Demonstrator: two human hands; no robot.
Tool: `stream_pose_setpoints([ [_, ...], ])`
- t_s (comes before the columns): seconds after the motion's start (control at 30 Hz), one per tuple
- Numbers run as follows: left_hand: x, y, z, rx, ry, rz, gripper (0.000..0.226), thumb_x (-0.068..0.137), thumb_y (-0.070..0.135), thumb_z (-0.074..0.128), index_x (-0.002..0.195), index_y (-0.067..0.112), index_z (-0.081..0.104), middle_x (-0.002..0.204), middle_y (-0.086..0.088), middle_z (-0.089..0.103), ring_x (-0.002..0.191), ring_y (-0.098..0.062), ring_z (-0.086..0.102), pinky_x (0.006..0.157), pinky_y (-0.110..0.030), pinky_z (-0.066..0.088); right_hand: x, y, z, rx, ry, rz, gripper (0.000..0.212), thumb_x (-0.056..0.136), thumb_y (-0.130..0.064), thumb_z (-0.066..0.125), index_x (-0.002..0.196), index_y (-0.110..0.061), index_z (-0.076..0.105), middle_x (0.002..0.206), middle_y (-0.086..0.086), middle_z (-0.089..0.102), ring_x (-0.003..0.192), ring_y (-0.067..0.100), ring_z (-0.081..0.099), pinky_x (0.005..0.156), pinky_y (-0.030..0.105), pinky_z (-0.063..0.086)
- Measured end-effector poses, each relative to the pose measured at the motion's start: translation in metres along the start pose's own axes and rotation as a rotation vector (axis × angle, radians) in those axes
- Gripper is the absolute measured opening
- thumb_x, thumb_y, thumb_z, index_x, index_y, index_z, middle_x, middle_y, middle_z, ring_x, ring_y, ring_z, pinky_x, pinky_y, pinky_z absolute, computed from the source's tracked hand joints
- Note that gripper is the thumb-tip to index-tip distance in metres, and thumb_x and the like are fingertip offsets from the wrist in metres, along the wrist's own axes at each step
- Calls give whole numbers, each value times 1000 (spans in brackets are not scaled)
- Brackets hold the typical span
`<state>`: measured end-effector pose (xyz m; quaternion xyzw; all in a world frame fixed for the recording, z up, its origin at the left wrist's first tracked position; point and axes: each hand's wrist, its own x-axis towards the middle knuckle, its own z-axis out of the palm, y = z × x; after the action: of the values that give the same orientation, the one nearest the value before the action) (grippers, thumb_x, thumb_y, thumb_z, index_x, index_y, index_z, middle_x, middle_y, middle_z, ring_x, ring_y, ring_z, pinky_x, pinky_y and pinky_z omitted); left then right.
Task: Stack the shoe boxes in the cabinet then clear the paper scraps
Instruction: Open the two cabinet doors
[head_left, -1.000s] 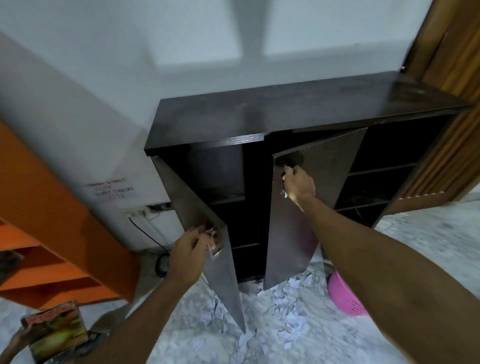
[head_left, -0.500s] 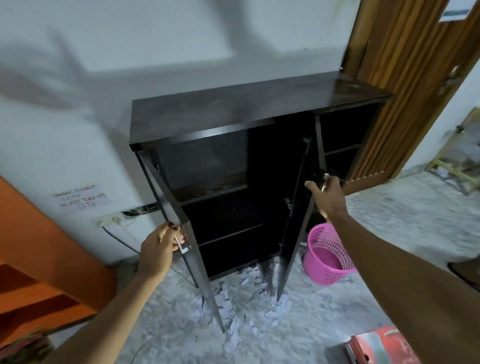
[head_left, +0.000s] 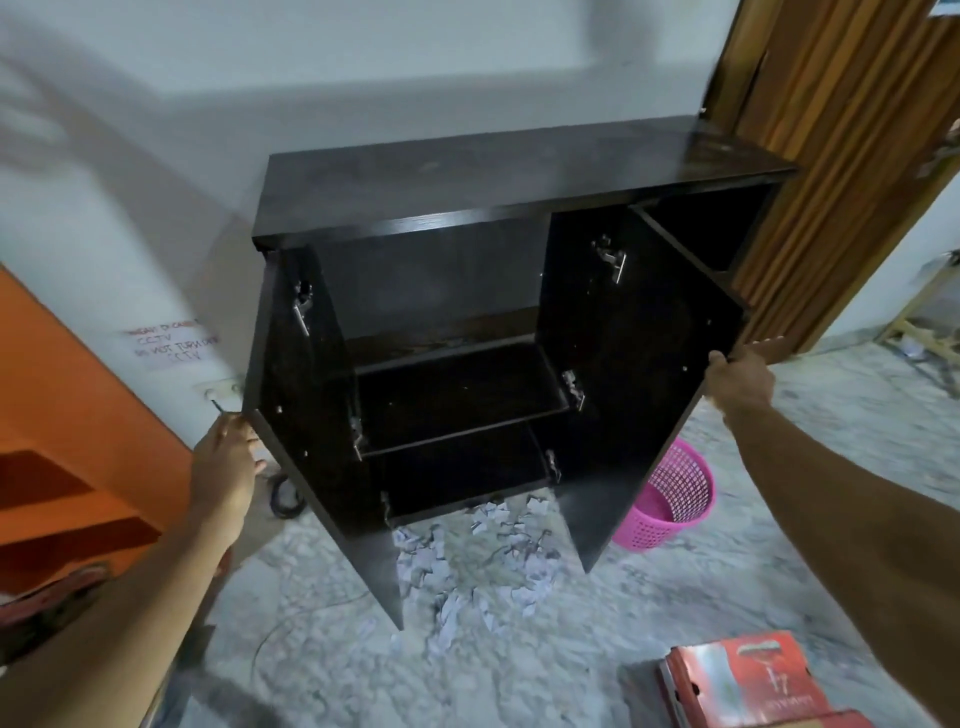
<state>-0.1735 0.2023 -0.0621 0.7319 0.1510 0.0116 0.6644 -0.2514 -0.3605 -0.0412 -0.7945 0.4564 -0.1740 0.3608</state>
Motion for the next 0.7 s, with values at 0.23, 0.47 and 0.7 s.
stream_pose_setpoints([
  [0.23, -23, 22, -10, 138, 364, -9, 44, 100, 39, 42, 122, 7, 62, 130, -21, 63, 102, -28, 56, 89, -46, 45, -6, 19, -21, 80, 17, 77, 45, 104, -38, 48, 129, -5, 64, 127, 26, 67, 115, 46, 64, 96, 50, 54],
  [0.47, -97, 86, 23, 311, 371, 716, 19, 100, 16, 54, 116, 8, 61, 115, -6, 54, 92, 10, 56, 81, -10, 45, -43, 35, -34, 140, -13, -33, 38, 99, -33, 52, 128, -10, 63, 128, 24, 66, 115, 45, 63, 98, 49, 54],
  [0.7, -132, 63, 105, 443, -178, 780, 18, 94, 14, 67, 109, 22, 63, 111, -3, 60, 95, -10, 65, 77, -26, 54, -88, 56, -25, 223, -65, -88, 26, 99, -25, 60, 121, -13, 67, 125, 17, 70, 111, 35, 64, 82, 33, 42],
])
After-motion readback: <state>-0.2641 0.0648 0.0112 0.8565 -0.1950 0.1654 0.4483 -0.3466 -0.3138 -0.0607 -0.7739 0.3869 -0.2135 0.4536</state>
